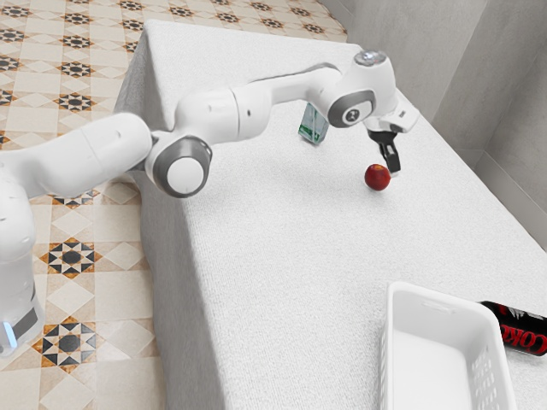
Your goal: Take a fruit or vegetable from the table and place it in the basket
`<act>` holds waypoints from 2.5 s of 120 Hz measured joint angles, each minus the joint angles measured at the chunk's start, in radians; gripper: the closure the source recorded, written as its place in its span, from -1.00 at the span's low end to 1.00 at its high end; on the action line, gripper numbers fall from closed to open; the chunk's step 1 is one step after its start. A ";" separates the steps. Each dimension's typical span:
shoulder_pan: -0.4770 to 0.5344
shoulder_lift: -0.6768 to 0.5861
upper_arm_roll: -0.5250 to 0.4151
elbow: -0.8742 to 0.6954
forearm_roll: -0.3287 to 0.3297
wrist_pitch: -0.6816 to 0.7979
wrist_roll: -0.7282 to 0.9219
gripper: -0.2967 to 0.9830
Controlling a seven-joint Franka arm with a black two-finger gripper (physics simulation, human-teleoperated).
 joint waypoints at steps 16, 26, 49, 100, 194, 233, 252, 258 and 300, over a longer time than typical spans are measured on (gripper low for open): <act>0.004 0.024 0.001 0.019 -0.010 0.007 0.007 -0.53; 0.008 0.040 0.000 0.020 -0.013 0.009 0.011 -0.54; 0.009 0.047 0.001 0.021 -0.020 0.012 0.018 -0.53; 0.016 0.060 0.003 0.022 -0.033 0.005 0.026 -0.54; 0.035 0.096 -0.001 0.042 -0.047 0.034 0.022 -0.11; -0.146 -0.072 0.005 0.045 0.010 0.035 0.000 0.02; -0.406 -0.098 0.002 0.085 0.040 0.033 -0.005 0.04; -0.466 -0.093 0.001 0.084 0.044 0.037 -0.006 0.02; -0.747 -0.115 0.014 0.017 0.045 -0.023 -0.006 0.04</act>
